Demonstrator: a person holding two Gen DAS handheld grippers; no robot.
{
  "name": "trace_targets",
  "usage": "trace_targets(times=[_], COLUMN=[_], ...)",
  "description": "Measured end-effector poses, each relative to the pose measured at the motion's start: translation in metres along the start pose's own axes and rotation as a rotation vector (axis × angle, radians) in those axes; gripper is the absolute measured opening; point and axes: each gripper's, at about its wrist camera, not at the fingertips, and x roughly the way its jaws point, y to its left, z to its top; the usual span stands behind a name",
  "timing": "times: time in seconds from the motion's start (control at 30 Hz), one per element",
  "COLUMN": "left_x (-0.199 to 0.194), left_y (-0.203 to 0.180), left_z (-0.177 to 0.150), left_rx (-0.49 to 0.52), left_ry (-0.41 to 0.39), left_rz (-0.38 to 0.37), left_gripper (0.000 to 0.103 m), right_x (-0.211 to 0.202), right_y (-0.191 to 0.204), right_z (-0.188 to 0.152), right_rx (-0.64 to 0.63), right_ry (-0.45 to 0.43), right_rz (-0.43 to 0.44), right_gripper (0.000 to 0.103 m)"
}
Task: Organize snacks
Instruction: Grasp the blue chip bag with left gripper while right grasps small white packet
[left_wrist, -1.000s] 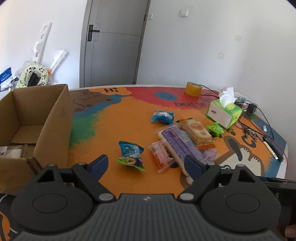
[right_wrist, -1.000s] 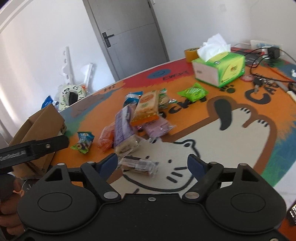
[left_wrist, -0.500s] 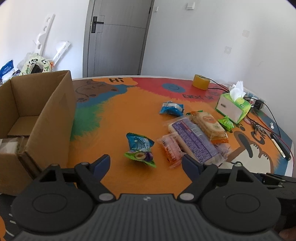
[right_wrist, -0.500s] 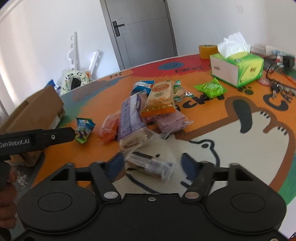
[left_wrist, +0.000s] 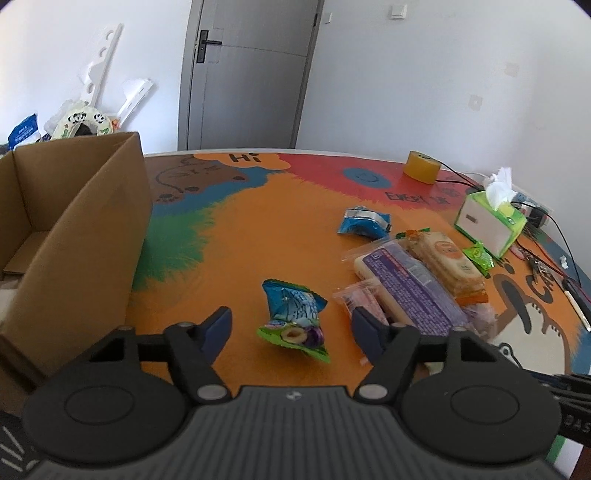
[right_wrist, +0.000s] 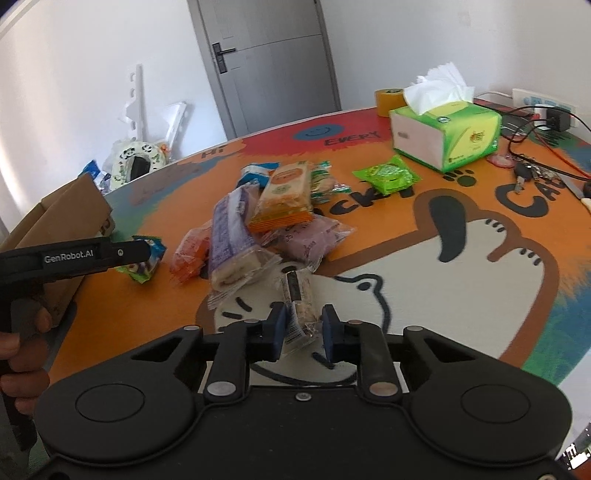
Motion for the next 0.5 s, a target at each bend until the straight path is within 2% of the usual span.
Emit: trace_targets(times=[0.17,0.27,0.33,0.5], left_x=[0.011,0.017,0.018,0.016], left_y=[0.000,0.002,0.003,0.007], left_z=[0.000,-0.002,-0.003,-0.004], left_rx=[-0.008,-0.016,-0.019,-0.028], left_ry=[0.008,0.021,0.013,0.009], left_rz=[0.008,0.002,0.006,-0.015], left_gripper=[0.061,0.051,0.040,0.037], right_x=[-0.001,0.002,0.004,0.010], right_y=[-0.009,-0.010,-0.007,0.001], right_z=[0.003,0.004,0.005,0.007], right_rx=[0.021,0.020,0.013,-0.018], right_ry=[-0.005,0.011,0.014,0.008], right_rz=[-0.032,-0.035,-0.041,-0.063], right_gripper=[0.022,0.026,0.028,0.030])
